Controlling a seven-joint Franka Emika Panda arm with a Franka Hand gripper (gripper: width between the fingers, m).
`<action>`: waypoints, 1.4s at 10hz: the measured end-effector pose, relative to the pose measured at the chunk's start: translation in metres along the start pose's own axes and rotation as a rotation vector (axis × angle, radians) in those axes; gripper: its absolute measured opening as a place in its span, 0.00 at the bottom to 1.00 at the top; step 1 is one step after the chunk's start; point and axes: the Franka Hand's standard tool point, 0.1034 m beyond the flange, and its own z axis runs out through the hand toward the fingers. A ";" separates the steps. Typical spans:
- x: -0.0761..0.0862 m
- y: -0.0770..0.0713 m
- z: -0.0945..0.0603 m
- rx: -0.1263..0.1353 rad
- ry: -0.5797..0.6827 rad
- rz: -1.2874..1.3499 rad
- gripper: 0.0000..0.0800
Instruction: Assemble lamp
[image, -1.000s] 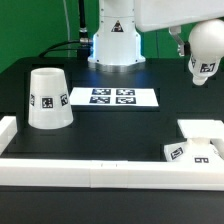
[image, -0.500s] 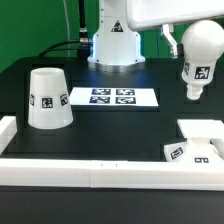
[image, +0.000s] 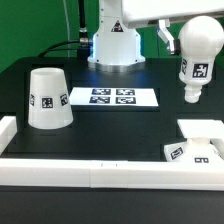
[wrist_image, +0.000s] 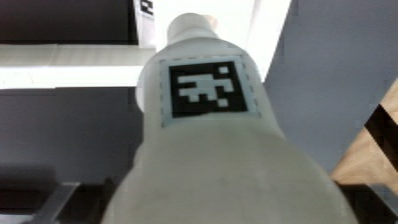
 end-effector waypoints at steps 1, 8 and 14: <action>0.002 0.001 0.006 0.001 -0.003 0.003 0.72; 0.001 -0.009 0.041 0.016 -0.026 0.004 0.72; -0.013 -0.004 0.048 0.006 -0.029 0.001 0.72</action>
Offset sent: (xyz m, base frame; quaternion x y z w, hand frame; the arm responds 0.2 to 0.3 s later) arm 0.0240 0.0028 -0.0114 -0.0147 0.0122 -0.0066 0.9998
